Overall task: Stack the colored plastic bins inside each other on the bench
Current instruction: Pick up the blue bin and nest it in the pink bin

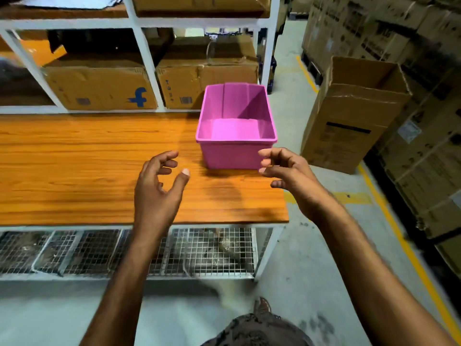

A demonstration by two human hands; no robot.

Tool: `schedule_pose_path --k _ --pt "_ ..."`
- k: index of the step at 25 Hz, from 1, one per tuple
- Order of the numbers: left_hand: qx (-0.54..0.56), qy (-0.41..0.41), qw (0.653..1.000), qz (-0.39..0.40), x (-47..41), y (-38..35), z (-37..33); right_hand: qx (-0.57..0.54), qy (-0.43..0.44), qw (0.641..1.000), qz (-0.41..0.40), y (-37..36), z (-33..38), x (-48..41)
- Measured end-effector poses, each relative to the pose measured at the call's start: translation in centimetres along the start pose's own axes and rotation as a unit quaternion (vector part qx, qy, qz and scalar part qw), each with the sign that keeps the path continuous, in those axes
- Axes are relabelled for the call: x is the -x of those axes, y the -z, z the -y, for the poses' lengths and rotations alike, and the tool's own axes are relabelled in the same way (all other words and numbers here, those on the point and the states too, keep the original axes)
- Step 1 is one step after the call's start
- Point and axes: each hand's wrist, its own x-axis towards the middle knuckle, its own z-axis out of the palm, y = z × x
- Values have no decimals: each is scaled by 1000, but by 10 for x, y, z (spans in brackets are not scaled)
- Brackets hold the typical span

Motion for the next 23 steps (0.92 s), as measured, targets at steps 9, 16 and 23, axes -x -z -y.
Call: schedule_pose_path --k 9,16,23 --pt "-322 -45 945 32 130 155 57 140 68 986 60 -181 -59 116" --pt "-219 87 971 -23 158 244 109 263 123 943 161 -308 -70 121" --pt "-60 239 962 -121 117 319 176 40 -72 958 275 -447 -69 65"
